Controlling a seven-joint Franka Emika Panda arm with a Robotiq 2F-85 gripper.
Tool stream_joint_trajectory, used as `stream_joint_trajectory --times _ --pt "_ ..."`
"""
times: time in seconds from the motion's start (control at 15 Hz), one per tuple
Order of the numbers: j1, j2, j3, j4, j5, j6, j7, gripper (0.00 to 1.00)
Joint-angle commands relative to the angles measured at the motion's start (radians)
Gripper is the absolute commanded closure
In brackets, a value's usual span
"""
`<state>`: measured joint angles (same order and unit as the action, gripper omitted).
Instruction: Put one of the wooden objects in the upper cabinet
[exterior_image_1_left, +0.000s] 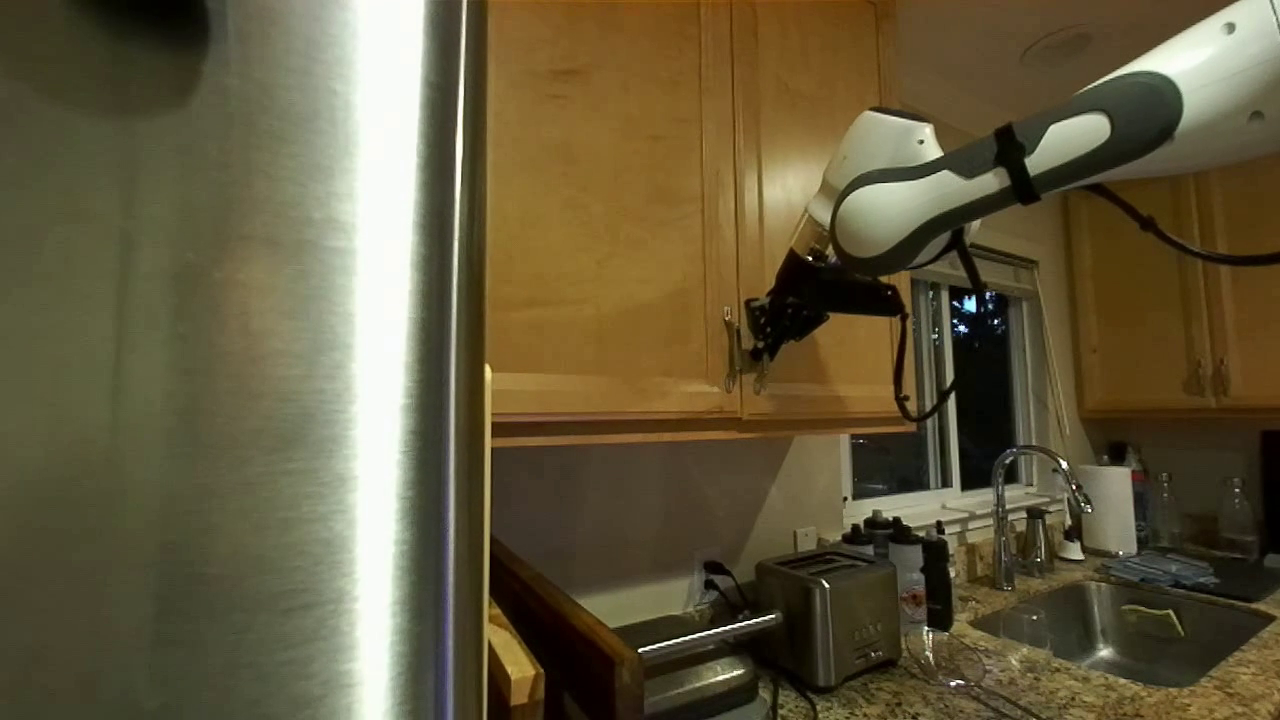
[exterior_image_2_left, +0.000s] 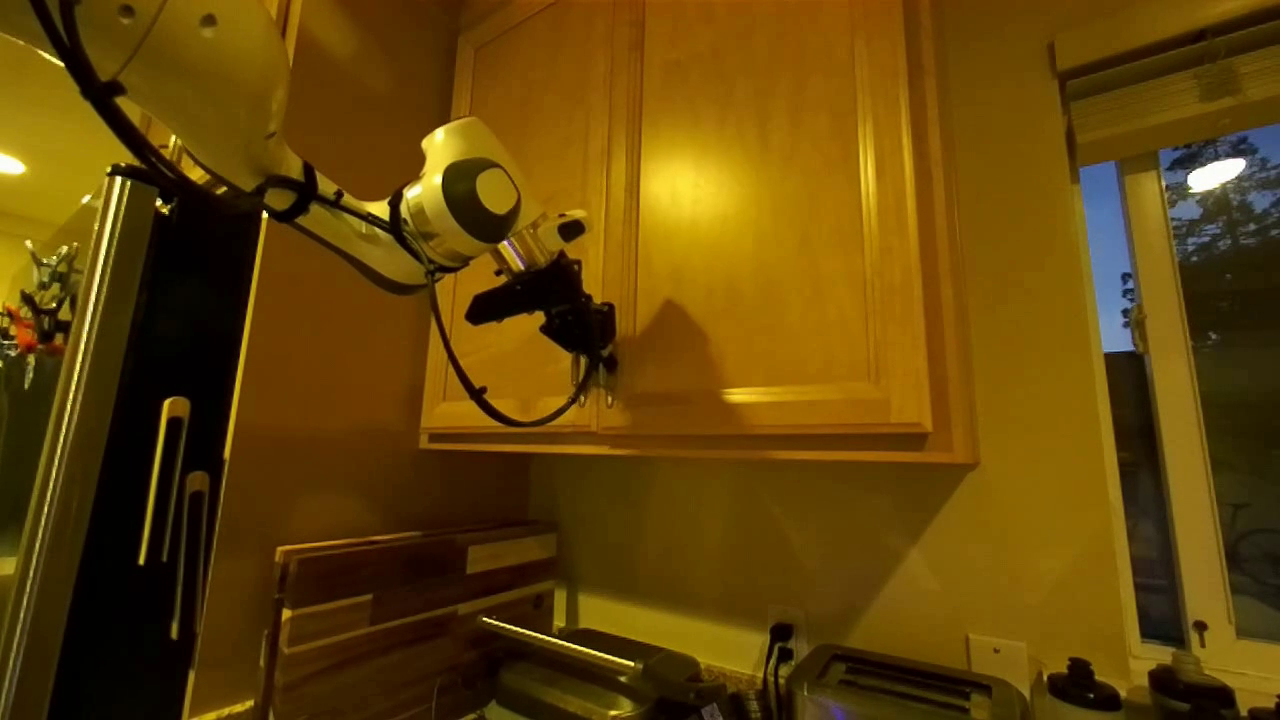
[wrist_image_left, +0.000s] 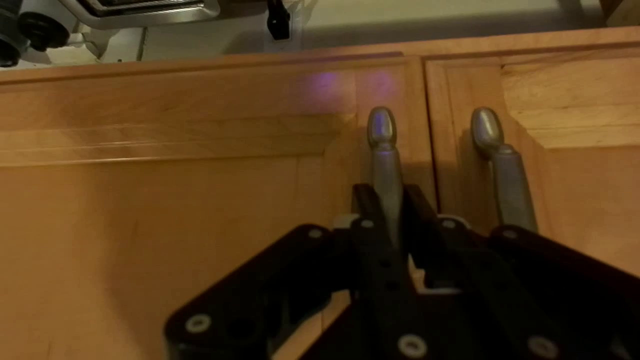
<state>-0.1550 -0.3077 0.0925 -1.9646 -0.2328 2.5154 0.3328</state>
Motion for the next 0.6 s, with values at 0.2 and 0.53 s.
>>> stream_joint_trajectory --times 0.2,0.53 --pt "-0.029 -0.183 -0.029 -0.171 -0.037 -0.051 0.000 0.91" --pt "-0.093 -0.377 -0.020 -0.326 -0.038 -0.094 0.085 0.91"
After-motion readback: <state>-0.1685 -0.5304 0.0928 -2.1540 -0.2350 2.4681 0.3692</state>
